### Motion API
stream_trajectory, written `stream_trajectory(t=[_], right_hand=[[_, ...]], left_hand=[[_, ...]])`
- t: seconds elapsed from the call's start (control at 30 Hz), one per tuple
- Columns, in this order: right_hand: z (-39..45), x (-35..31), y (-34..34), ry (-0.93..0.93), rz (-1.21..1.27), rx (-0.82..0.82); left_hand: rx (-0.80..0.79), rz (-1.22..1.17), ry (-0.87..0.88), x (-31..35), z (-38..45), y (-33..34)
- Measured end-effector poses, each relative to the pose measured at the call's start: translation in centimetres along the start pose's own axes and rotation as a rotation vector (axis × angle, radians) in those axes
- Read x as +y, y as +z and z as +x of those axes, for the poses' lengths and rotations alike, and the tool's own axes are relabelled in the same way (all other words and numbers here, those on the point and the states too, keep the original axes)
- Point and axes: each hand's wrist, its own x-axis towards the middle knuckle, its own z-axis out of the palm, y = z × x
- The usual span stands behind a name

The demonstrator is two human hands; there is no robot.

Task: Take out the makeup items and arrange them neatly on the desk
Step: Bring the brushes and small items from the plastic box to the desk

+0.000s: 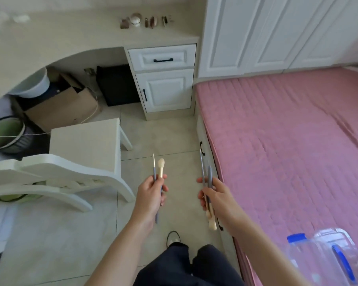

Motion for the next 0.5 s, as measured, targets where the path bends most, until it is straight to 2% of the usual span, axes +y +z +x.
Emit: stream_trajectory(t=[0.23,0.5], right_hand=[[5.0,-4.0,2.4,-0.002,-0.028,-0.032],[15.1,-10.2,1.0,0.007,-0.013,-0.017]], left_hand=[[0.009,0.014,-0.036,2.8,5.6,-0.8],[0.027,0.043,-0.051,8.2,14.8,3.1]])
